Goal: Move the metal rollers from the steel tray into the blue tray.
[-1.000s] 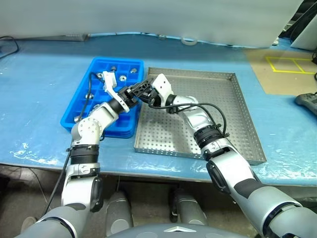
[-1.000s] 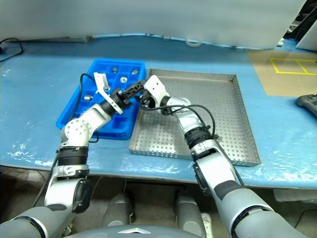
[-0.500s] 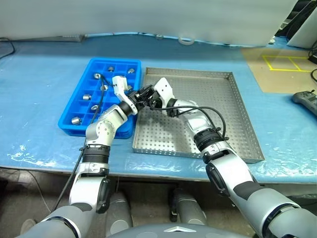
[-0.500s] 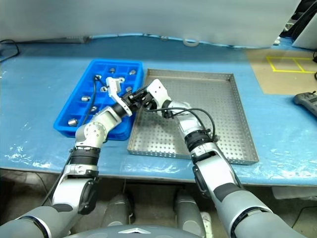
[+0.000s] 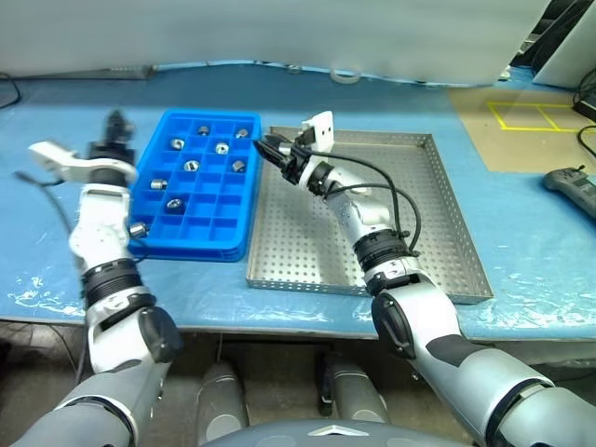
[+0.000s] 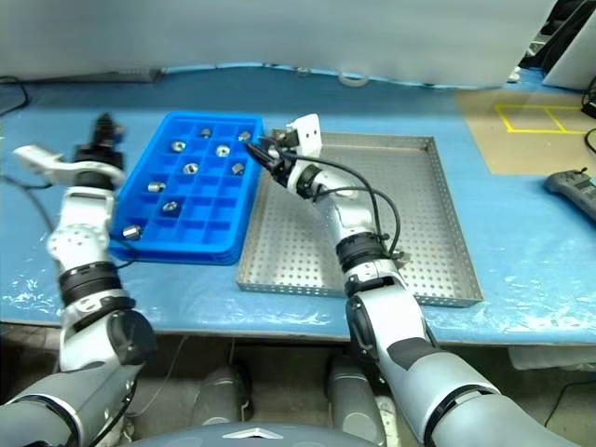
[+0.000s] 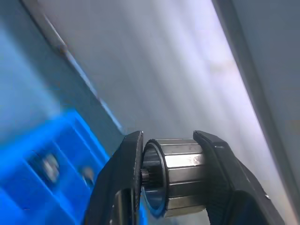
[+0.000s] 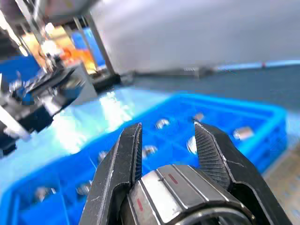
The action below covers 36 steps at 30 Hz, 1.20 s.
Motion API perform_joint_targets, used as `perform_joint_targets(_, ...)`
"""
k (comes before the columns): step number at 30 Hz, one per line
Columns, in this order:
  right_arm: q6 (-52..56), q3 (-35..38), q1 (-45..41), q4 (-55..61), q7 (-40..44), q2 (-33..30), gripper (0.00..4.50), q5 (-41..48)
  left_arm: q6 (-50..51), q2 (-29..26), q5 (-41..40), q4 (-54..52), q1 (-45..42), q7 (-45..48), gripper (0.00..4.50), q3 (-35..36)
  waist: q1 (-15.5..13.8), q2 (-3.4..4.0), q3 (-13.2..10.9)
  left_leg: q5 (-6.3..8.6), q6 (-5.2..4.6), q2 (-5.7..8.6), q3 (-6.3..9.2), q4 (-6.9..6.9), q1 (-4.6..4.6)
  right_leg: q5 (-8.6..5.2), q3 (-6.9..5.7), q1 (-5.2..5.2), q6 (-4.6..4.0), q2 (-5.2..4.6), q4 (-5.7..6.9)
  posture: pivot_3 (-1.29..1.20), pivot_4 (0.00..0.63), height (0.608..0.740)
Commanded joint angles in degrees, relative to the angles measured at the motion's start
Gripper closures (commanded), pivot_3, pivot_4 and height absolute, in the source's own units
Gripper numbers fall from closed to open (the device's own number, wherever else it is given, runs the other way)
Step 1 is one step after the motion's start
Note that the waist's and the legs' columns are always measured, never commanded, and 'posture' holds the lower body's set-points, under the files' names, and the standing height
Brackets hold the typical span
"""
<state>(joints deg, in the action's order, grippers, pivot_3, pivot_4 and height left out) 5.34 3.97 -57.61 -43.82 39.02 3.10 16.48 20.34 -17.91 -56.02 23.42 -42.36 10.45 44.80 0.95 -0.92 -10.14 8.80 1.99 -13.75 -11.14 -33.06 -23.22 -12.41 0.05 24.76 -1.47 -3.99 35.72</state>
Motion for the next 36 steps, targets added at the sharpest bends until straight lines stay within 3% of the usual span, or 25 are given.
perform_joint_targets(1, -0.35, -0.54, -1.38, 1.12, 1.0, 1.39, 3.13, 0.59, 4.04, -4.06, 4.12, -7.11, 5.06, 4.49, 3.11, -7.08, -0.44, 0.0, 0.0, 0.0, 0.0, -0.02, 0.0, 0.01, 0.0, 0.0, -0.04, 0.0, 0.0, 0.0, 0.01, -0.21, 0.15, 0.74)
perform_joint_targets(6, -0.24, -0.7, -1.29, 1.3, 1.25, 1.78, 3.13, 0.38, 8.09, -5.94, 11.99, -16.82, 13.84, 10.58, 3.11, -21.75, -3.01, 0.01, 0.0, -0.01, 0.04, 0.06, -0.02, 0.01, -0.17, -0.04, -0.28, -0.01, -0.06, -0.25, -0.02, -0.22, 0.15, 0.74)
perform_joint_targets(12, 0.21, -1.28, -0.27, 2.33, 1.2, 1.32, 3.13, -0.17, 3.62, -5.98, 23.05, -13.77, 16.03, 14.39, 3.11, -31.85, -2.75, -0.01, -0.01, -0.19, 0.34, 0.03, 0.01, -0.02, -0.03, -0.03, -0.21, -0.06, -0.05, -0.22, 0.06, -0.25, 0.15, 0.74)
perform_joint_targets(20, -0.53, -2.0, 1.1, 2.38, 0.45, -0.19, 3.13, -1.9, 0.95, -5.75, 29.78, -7.34, 14.4, 16.98, 3.11, -34.96, -1.51, 0.0, -0.01, -0.29, 0.47, 0.05, 0.04, 0.09, 0.11, -0.03, -0.09, -0.05, -0.04, -0.15, 0.14, -0.27, 0.15, 0.74)
perform_joint_targets(28, 0.19, -3.11, 2.91, 4.45, 0.35, 0.52, 3.13, -2.43, 1.4, -4.19, 31.35, -6.99, 13.84, 18.16, 3.11, -35.25, -1.36, 0.0, -0.01, -0.23, 0.39, 0.04, 0.03, 0.1, 0.05, -0.03, -0.09, -0.04, -0.04, -0.11, 0.07, -0.28, 0.15, 0.74)
perform_joint_targets(34, 1.27, -5.05, 4.17, 6.46, 1.1, 1.48, 3.13, -2.81, 1.72, -4.2, 31.43, -7.35, 13.57, 16.77, 1.22, -33.39, -1.36, 0.0, -0.01, -0.23, 0.38, 0.04, 0.01, 0.09, 0.08, -0.03, -0.07, -0.05, -0.04, -0.12, 0.06, -0.27, 0.15, 0.74)
perform_joint_targets(36, 1.74, -6.13, 4.93, 7.46, 1.71, 1.91, 3.13, -3.01, 1.53, -4.27, 30.67, -6.91, 13.23, 15.68, 1.22, -31.57, -1.39, 0.0, -0.01, -0.24, 0.39, 0.03, 0.01, 0.09, 0.08, -0.03, -0.07, -0.05, -0.04, -0.11, 0.07, -0.26, 0.15, 0.74)
